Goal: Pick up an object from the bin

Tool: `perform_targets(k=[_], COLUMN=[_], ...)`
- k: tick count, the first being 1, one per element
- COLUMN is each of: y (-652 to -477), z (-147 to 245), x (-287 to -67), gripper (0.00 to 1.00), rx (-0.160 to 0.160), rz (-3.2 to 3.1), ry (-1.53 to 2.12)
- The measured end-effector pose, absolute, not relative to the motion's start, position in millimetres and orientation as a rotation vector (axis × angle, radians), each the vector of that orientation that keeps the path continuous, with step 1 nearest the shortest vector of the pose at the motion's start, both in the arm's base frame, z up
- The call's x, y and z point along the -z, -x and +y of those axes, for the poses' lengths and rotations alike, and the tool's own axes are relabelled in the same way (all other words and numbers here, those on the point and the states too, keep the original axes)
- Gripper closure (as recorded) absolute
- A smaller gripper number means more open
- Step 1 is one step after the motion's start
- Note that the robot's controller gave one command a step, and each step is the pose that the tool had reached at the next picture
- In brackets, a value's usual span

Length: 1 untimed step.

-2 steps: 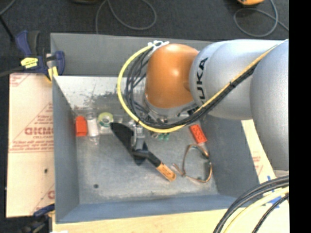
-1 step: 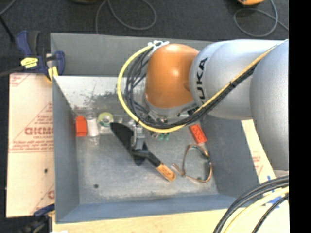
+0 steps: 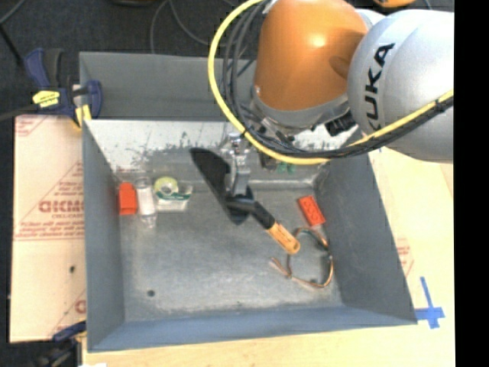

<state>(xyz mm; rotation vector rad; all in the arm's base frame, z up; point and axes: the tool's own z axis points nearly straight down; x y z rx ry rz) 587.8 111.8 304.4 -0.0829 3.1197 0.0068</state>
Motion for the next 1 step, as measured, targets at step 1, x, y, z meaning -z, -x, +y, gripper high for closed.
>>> perform_targets(k=[1], y=[-587.6], z=[111.9], x=[-304.0], gripper=[1.00], rx=[-0.007], rz=[3.121], ry=[0.083])
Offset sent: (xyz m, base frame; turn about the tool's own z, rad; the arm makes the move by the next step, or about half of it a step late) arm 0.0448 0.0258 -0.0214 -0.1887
